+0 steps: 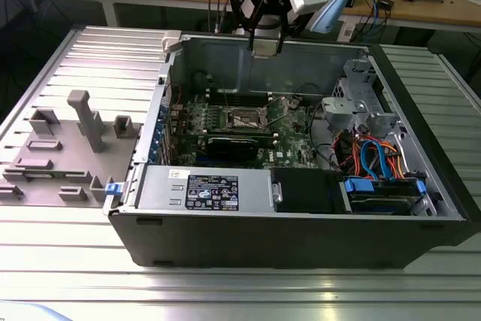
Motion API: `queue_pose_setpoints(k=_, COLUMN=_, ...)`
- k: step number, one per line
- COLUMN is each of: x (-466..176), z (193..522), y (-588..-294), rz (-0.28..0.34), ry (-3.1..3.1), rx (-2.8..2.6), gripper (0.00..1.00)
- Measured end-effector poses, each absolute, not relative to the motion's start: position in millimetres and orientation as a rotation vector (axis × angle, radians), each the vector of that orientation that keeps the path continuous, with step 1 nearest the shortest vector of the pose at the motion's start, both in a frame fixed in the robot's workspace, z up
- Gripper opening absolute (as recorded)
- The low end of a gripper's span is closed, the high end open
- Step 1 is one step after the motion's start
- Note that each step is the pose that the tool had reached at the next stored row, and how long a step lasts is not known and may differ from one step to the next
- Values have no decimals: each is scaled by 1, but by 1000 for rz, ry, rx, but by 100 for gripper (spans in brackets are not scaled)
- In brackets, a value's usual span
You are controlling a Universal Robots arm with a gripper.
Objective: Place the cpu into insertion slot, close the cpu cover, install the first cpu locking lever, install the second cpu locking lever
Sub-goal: 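Place the cpu into insertion slot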
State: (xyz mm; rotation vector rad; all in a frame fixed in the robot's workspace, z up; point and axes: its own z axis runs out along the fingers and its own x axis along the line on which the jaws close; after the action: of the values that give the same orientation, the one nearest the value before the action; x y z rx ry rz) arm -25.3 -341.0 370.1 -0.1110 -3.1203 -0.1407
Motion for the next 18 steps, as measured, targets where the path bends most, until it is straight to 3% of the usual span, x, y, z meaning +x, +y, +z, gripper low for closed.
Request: queue_pose_setpoints(k=18, x=-25, z=370, y=-341, rz=-141, ry=-3119, rx=-190, gripper=54)
